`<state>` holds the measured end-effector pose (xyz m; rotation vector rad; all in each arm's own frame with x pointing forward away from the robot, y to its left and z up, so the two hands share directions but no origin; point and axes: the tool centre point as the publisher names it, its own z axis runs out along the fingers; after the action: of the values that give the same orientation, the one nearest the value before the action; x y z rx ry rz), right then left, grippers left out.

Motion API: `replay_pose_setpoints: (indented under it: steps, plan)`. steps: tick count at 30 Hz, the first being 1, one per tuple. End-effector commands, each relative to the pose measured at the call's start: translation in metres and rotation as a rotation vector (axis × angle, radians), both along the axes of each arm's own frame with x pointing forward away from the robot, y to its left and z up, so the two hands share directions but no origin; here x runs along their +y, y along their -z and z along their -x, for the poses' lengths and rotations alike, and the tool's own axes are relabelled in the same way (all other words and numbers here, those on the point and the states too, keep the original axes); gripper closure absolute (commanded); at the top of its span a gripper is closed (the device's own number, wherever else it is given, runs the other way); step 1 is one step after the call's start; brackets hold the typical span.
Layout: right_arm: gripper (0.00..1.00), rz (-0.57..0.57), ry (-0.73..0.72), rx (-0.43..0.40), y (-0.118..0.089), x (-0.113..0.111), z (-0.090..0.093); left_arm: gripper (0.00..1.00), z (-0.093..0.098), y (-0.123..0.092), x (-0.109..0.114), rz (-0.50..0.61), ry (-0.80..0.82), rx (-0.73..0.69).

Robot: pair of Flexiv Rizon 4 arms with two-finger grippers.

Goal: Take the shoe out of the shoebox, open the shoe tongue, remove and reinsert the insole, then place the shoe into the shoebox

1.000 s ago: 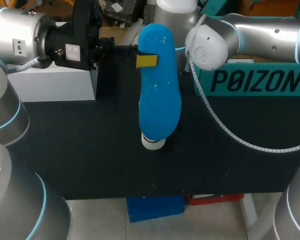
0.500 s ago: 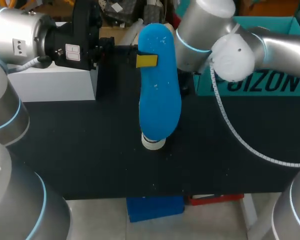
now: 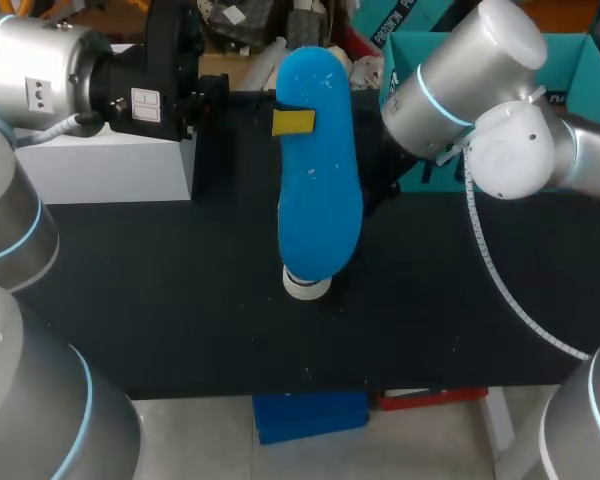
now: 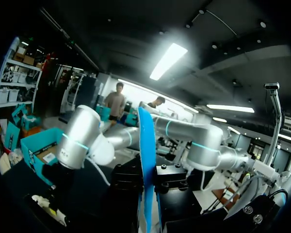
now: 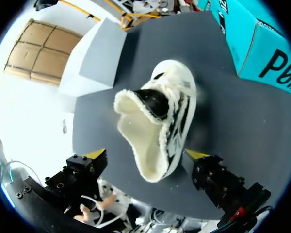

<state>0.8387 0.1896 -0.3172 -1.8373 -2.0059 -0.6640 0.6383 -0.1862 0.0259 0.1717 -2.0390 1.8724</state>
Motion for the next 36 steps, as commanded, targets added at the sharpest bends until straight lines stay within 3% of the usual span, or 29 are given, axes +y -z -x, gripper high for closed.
replay_pose_setpoints:
  steps: [1,6,18,26,36]
  plan:
    - [0.00,-0.080,0.015,-0.008,-0.001,-0.006,0.003,1.00,0.001,0.001,0.000,-0.001,-0.001,0.000]
    - [0.00,-0.312,0.066,-0.073,-0.019,-0.020,0.008,1.00,0.001,0.001,0.000,-0.001,-0.001,0.000]
    - [0.00,-0.560,0.062,-0.110,-0.038,-0.020,0.013,1.00,0.001,0.001,0.000,-0.001,-0.001,0.000]
    - [0.00,-0.666,0.047,-0.126,-0.051,-0.020,0.011,1.00,0.001,0.001,0.000,-0.001,-0.001,0.000]
    - [0.00,-0.686,0.065,-0.136,-0.062,-0.022,0.008,1.00,0.001,0.001,0.000,-0.001,-0.001,0.000]
